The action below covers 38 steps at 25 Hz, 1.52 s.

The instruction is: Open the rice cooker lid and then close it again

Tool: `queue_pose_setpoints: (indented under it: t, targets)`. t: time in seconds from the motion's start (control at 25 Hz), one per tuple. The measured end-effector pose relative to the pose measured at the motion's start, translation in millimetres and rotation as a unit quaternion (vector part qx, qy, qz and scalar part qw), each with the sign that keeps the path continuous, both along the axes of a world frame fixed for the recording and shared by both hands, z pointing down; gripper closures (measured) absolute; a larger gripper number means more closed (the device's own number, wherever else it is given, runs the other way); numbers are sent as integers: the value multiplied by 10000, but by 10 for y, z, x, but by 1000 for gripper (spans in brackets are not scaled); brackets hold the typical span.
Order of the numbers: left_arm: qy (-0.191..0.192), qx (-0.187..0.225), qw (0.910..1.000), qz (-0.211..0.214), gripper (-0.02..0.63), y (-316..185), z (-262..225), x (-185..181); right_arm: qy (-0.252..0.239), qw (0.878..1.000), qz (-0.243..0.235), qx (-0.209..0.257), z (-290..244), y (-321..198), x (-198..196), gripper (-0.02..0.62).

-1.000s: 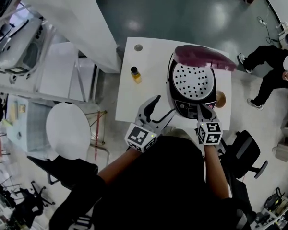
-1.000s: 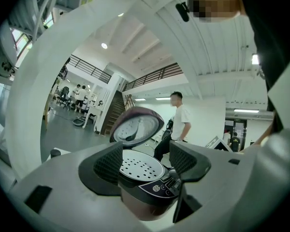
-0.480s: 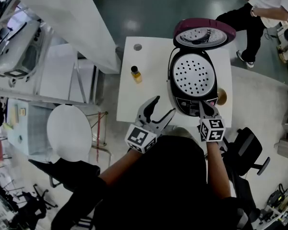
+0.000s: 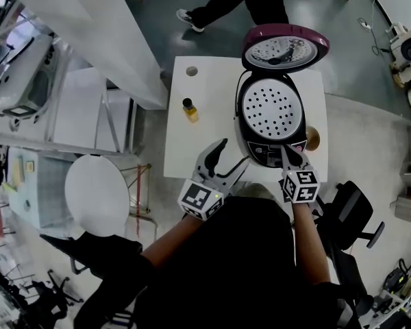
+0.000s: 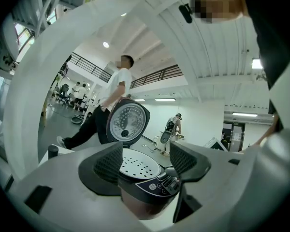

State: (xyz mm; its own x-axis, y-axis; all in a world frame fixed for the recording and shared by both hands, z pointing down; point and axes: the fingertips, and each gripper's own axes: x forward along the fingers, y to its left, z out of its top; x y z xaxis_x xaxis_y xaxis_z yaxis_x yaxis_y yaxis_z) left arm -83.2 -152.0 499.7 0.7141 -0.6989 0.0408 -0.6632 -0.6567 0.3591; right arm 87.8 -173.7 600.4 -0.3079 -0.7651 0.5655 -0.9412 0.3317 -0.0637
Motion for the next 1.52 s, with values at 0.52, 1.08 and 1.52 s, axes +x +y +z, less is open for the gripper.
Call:
queue_pose_setpoints:
  t: [0.52,1.08,1.52]
  targets:
    - [-57,-328,9990,311,325,-248,8,259,-877,9953,78,401,-506,74,-27,595]
    - [-60,219,9993,283,325,-1083,-957,522,-1220,9880,-321,891,-1163,-355,163,595]
    - [23,607,9980,188,325,-1841,-1664,570,-1436,9844,-529,872,-1180,-684,246,595]
